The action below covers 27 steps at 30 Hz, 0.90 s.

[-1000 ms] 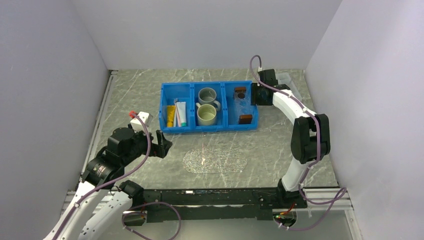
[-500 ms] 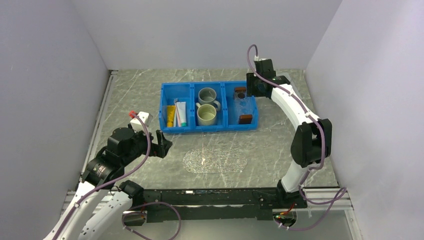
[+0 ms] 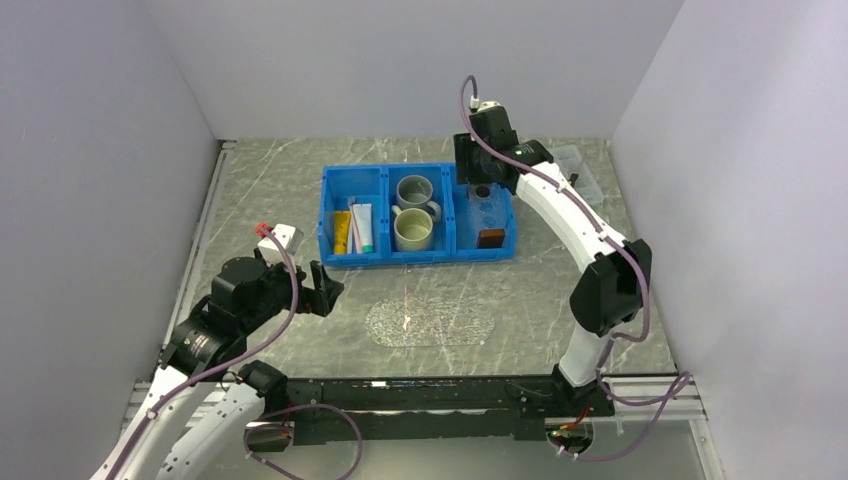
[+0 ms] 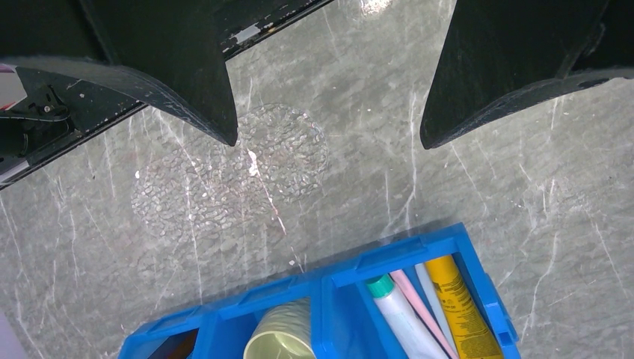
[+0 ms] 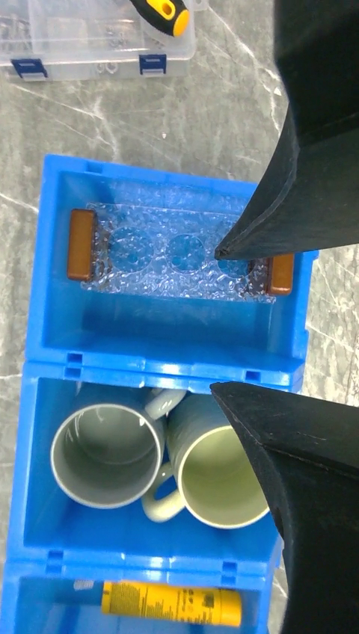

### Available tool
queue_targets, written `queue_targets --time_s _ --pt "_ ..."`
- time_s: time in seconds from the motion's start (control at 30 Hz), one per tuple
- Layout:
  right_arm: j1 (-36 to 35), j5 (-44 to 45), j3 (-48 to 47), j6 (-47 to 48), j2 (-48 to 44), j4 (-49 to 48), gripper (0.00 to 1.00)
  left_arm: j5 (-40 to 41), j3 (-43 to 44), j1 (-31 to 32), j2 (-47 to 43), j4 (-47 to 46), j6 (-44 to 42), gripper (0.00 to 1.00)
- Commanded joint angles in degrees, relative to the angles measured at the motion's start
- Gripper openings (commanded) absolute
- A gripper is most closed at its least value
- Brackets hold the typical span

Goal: Prepare toiletry sets of a toothbrush and toothpaste on the tray

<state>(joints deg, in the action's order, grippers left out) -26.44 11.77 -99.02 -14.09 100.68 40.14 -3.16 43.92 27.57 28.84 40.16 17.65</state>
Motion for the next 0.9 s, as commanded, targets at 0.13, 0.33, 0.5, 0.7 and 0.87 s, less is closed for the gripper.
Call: queue_targets --time_s 0.13,0.33,0.5,0.7,0.87 --pt "0.62 1.59 -1.08 -3.19 6.53 1.33 0.61 -0.36 -0.02 -0.15 -0.4 -1.6 -0.47 0.99" --pt "0.62 2.92 -0.63 -3.45 9.34 0.95 0.6 -0.52 -0.06 -0.15 -0.35 -1.67 -0.6 0.99" --pt "0.64 3.44 -0.66 -3.49 11.41 0.68 0.59 -0.4 0.02 -0.15 -0.31 -1.58 -0.55 0.99" --pt "1.03 3.52 -0.62 -4.34 13.14 0.12 0.59 -0.2 -0.06 -0.16 -0.32 -1.67 -0.56 0.99" --pt "2.07 2.55 0.0 -5.34 14.06 -0.64 0.57 -0.27 0.02 -0.19 -0.07 -1.58 -0.58 0.99"
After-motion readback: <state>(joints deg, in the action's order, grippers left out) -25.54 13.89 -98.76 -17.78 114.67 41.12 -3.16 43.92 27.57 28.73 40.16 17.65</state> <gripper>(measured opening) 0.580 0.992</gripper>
